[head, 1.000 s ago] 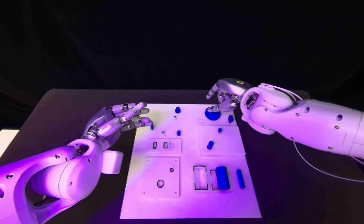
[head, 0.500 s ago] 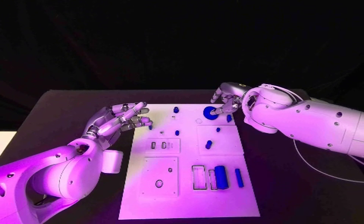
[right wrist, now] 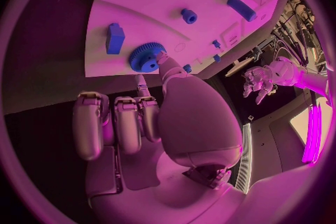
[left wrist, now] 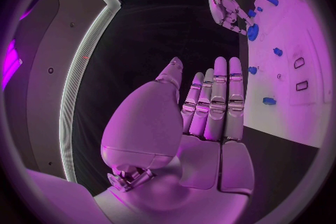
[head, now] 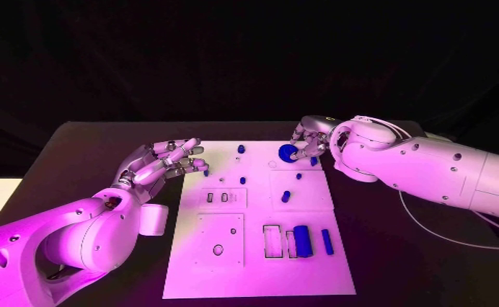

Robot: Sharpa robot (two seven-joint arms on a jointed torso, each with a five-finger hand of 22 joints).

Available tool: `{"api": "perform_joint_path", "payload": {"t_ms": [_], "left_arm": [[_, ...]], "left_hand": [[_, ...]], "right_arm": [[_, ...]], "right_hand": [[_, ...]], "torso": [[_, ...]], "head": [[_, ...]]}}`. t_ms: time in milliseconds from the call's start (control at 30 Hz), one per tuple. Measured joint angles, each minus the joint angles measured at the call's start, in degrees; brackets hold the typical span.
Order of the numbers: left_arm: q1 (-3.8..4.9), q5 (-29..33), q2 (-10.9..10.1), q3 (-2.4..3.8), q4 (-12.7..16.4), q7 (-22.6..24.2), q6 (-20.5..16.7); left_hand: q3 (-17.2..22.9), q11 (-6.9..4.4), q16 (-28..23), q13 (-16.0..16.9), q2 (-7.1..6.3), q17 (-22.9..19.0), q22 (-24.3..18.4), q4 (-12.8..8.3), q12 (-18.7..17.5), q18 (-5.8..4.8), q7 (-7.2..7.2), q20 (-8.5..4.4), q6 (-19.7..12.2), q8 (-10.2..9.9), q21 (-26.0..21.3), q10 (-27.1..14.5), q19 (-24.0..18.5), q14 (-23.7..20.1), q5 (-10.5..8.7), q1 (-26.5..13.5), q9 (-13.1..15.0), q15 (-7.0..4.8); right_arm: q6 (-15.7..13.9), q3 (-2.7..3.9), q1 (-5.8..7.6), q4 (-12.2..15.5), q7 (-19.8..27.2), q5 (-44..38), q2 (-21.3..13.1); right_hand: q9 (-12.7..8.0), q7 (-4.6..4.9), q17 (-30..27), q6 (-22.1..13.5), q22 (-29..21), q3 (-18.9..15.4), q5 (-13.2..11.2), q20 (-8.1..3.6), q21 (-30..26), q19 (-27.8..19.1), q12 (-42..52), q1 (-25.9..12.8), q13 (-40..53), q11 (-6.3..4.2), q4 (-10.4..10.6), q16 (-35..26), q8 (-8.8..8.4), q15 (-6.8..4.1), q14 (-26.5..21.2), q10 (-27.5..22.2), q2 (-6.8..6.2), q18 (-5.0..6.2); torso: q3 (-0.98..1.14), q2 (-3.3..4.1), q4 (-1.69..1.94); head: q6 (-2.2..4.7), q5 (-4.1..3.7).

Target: Assemble the parts on the task board

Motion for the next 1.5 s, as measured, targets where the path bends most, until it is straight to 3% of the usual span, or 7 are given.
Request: {"api": "perform_joint_path", "payload": {"t_ms": [667,767,967,1200,1500], "left_arm": [[0.00,0.03,0.03,0.00,-0.14,-0.11,0.13],[0.00,0.03,0.04,0.00,-0.15,-0.14,0.15],[0.00,0.03,0.03,0.00,-0.19,-0.19,0.18],[0.00,0.03,0.01,0.00,-0.20,-0.25,0.21],[0.00,0.04,0.01,0.00,-0.18,-0.28,0.24]], "left_hand": [[0.18,0.00,-0.23,0.00,0.00,0.14,-0.05,-0.18,0.00,0.00,0.00,0.00,0.00,0.00,0.00,0.00,0.00,0.00,0.00,0.00,0.00,0.00],[0.18,0.00,-0.23,0.00,0.00,0.14,-0.04,-0.18,0.00,0.00,0.00,0.00,0.00,0.00,0.00,0.00,0.00,0.00,0.00,0.00,0.00,0.00],[0.18,0.00,-0.23,0.00,0.00,0.14,-0.04,-0.18,0.00,0.00,0.00,0.00,0.00,0.00,0.00,0.00,0.00,0.00,0.00,0.00,0.00,0.00],[0.18,0.00,-0.23,0.00,0.22,0.19,-0.04,-0.18,0.00,0.00,0.00,0.00,0.00,0.00,0.00,0.00,0.00,0.00,0.00,0.22,0.00,0.00],[0.01,0.00,-0.23,0.00,0.22,0.29,-0.09,-0.34,-0.23,0.00,0.00,0.00,0.00,0.00,0.00,0.00,0.00,0.00,0.00,0.22,0.00,0.00]], "right_arm": [[0.24,0.08,-0.40,-1.64,-0.08,-0.77,1.80],[0.32,0.13,-0.39,-1.86,-0.08,-0.81,1.92],[0.54,0.22,-0.41,-1.99,-0.08,-1.03,1.97],[0.32,0.34,-0.54,-1.61,0.05,-2.34,2.01],[-2.90,-0.01,-1.43,1.23,0.11,-6.51,2.09]], "right_hand": [[0.03,-0.10,-0.01,0.68,-0.01,0.51,0.00,0.20,0.13,0.20,0.50,0.24,-0.02,0.00,-0.13,0.21,0.44,0.00,0.00,0.00,0.24,0.00],[0.05,-0.10,-0.02,1.11,-0.02,0.77,0.33,0.03,0.38,0.37,0.50,0.41,-0.02,0.00,-0.37,0.21,0.63,0.00,0.00,0.00,0.91,0.00],[0.04,-0.51,-0.02,2.64,-0.02,3.79,-0.35,-0.13,0.43,0.53,0.83,2.51,-0.02,-0.02,-2.28,0.35,1.00,0.00,0.00,0.02,2.96,0.01],[-0.23,-0.37,-0.02,3.70,-0.02,8.50,-0.23,-0.42,0.80,0.82,1.79,4.31,-0.03,-1.05,-5.44,0.44,1.01,-0.55,0.10,0.13,3.08,-0.88],[-0.25,-0.36,-0.03,3.71,-0.03,10.80,-0.23,-0.84,1.65,0.80,2.59,4.63,-0.03,-1.55,-5.96,0.70,1.01,-0.97,0.10,0.09,3.48,-0.88]], "torso": [[-0.03,-0.04,0.03],[-0.02,-0.04,0.03],[0.00,-0.04,0.06],[0.00,-0.04,0.04],[-0.03,-0.05,0.04]], "head": [[-0.25,0.02],[-0.31,0.00],[-0.45,-0.04],[-0.48,0.01],[-0.32,0.02]]}}
